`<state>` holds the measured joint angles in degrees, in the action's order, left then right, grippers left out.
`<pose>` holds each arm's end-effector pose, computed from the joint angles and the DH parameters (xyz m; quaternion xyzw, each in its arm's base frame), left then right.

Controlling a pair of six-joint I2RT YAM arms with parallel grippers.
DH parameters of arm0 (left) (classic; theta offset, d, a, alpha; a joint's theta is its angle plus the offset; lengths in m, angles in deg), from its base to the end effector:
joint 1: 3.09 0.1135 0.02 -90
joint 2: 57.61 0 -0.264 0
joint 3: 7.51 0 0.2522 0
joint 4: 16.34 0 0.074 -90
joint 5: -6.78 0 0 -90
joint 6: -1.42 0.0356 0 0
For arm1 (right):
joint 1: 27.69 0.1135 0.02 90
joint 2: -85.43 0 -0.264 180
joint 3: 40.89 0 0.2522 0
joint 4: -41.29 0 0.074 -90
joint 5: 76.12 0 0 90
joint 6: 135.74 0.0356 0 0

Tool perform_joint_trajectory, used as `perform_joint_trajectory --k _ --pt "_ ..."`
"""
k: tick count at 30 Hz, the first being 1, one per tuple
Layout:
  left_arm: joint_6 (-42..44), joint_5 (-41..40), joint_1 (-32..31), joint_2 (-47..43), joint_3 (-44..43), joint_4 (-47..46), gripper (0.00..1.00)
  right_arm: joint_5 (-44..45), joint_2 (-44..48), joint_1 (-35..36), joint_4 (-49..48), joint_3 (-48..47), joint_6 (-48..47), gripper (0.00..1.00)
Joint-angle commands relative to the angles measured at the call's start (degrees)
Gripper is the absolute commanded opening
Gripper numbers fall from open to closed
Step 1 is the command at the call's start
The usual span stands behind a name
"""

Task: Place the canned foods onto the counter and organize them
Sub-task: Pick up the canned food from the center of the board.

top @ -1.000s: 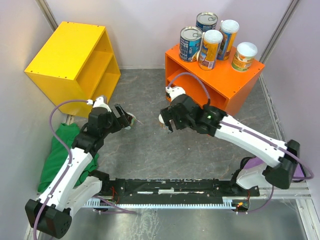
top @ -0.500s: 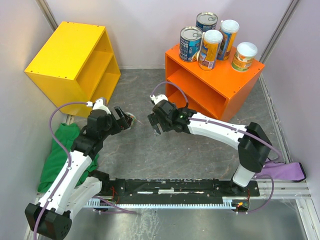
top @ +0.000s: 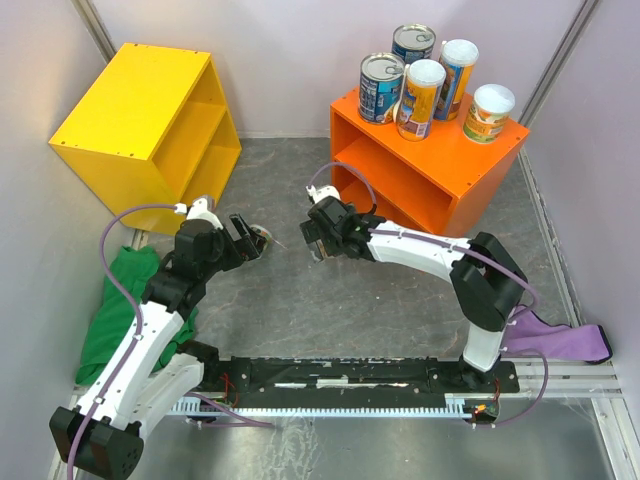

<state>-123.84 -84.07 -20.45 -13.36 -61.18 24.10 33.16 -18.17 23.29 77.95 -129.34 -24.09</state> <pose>0.1659 -0.0513 0.2825 -0.1390 0.8593 -0.2124 0.4441 0.2560 0.2972 0.2196 -0.1829 0.9152 0.0635 0.3536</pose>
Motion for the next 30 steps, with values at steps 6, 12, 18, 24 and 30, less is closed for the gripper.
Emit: perform_joint_trajectory --k 6,12,18,24,30 --pt "2.03 2.43 0.33 -0.01 -0.66 -1.50 0.95 3.07 0.87 -0.51 -13.61 6.59 -0.49 0.99" --pt "2.46 3.97 0.37 0.45 -0.74 -0.26 0.94 3.80 0.65 -0.62 -24.85 11.86 -2.03 1.00" --pt "3.99 3.51 0.33 -0.33 -1.32 1.38 0.94 4.73 1.03 -0.66 -34.65 16.06 -3.39 1.00" --pt "4.43 3.10 0.37 -1.39 -0.92 2.11 0.94 4.70 1.63 -0.62 -41.95 19.31 -3.63 1.00" --pt "4.28 3.11 0.37 -1.45 -0.84 1.75 0.94 4.78 1.90 -0.62 -45.23 21.02 -4.40 1.00"
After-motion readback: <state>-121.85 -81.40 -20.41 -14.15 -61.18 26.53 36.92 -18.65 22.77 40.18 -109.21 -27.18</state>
